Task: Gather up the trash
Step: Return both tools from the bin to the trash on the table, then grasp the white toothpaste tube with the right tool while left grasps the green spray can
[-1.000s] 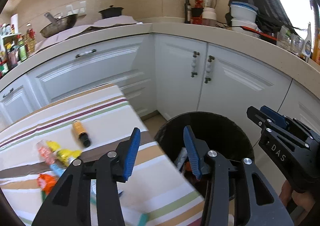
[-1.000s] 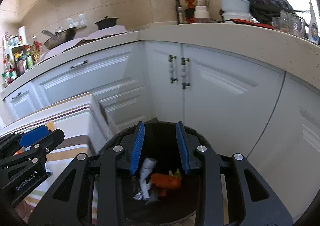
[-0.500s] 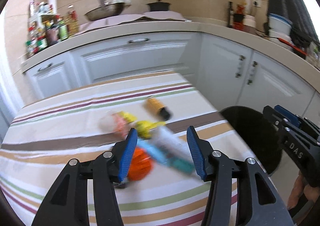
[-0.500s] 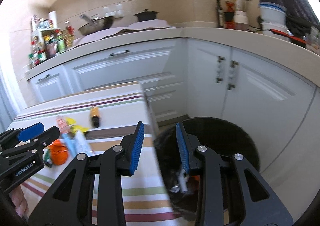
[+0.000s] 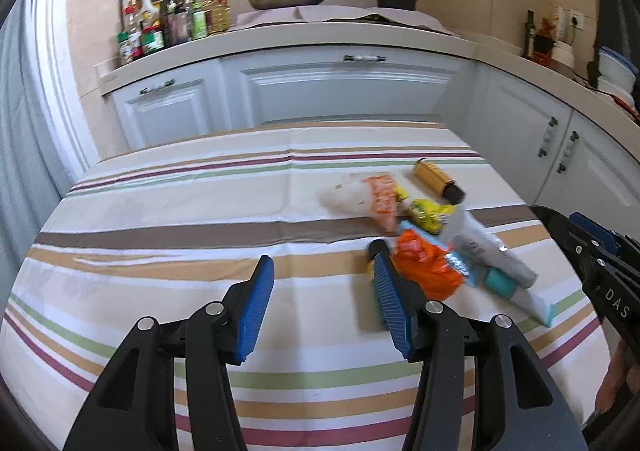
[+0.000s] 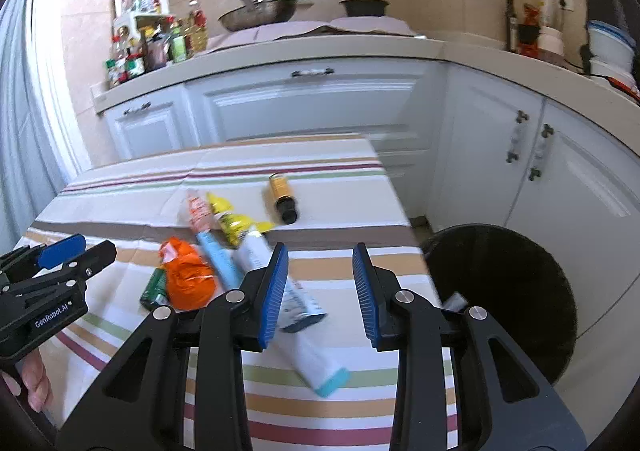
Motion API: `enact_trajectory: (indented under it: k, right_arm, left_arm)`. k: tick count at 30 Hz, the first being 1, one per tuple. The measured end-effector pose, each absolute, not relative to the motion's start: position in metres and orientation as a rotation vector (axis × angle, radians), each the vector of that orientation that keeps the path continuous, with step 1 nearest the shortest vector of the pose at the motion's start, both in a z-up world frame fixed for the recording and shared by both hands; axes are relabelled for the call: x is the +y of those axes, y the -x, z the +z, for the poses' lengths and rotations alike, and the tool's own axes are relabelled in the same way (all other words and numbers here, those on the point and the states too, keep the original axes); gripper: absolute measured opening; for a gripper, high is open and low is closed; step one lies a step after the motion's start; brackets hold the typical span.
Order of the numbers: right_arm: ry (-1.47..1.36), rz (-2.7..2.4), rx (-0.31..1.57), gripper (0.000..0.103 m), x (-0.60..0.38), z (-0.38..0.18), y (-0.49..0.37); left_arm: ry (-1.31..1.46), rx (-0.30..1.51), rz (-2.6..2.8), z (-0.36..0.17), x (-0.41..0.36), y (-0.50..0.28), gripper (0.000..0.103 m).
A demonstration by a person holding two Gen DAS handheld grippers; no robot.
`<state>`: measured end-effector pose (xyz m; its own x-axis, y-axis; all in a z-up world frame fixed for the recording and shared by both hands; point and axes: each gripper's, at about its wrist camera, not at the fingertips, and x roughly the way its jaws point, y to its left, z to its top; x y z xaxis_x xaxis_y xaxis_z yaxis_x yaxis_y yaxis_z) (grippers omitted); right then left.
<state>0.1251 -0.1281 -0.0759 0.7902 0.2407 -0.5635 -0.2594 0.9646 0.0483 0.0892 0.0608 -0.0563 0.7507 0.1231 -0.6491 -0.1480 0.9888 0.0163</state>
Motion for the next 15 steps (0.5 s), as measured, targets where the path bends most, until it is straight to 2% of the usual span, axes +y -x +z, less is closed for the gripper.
enact_trajectory:
  k: [15]
  right_arm:
    - [0.098,0.315,0.697,0.033,-0.088,-0.093,-0.141]
  left_arm:
    - [0.088,0.728,0.222,-0.066,0.108,-0.084,0.052]
